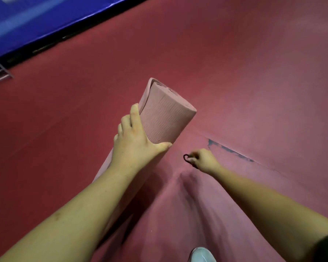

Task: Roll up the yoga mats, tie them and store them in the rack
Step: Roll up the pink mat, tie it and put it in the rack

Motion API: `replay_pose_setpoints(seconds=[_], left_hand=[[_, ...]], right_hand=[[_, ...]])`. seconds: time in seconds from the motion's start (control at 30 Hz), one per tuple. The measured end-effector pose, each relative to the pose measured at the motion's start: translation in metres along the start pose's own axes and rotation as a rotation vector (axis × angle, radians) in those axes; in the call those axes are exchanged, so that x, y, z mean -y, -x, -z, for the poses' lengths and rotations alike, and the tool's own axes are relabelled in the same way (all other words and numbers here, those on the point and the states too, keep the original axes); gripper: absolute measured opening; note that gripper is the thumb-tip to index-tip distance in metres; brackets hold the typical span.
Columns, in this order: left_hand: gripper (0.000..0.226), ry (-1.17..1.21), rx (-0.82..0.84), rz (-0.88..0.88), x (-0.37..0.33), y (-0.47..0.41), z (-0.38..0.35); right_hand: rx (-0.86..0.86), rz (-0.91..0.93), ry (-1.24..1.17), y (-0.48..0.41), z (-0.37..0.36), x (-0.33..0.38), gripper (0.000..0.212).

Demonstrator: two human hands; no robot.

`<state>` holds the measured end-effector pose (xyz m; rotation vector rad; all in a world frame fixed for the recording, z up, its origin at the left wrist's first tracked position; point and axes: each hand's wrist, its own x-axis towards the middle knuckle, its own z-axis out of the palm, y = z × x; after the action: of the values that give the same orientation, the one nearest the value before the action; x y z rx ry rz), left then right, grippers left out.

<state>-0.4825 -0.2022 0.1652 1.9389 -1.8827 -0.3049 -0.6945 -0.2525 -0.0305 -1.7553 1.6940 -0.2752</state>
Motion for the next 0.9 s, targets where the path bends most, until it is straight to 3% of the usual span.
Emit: replay_pose_setpoints(seconds=[0.1,0.3,0.53,0.7,0.8,0.9], left_hand=[[0.130,0.078,-0.068,0.063,0.019,0.008,0.042],[0.131,0.247,-0.246,0.248,0.086,0.060,0.140],[0.118,0.327,-0.387,0.439,0.137,0.135,0.205],[0.125,0.377,-0.380,0.418,0.154,0.173,0.218],[0.133,0.383,-0.369,0.406,0.165,0.185,0.225],[0.127,0.504,-0.341,0.315,0.183,0.194,0.236]], right_hand=[[0.031,0.155,-0.059,0.014,0.041,0.067,0.018],[0.134,0.412,-0.505,0.093,0.110,0.212,0.013],[0.201,0.778,-0.587,0.196,0.137,0.370,0.016],[0.226,0.896,-0.432,0.235,0.105,0.461,0.012],[0.107,0.905,-0.224,0.243,0.073,0.486,0.015],[0.095,0.946,-0.202,0.254,0.055,0.495,0.016]])
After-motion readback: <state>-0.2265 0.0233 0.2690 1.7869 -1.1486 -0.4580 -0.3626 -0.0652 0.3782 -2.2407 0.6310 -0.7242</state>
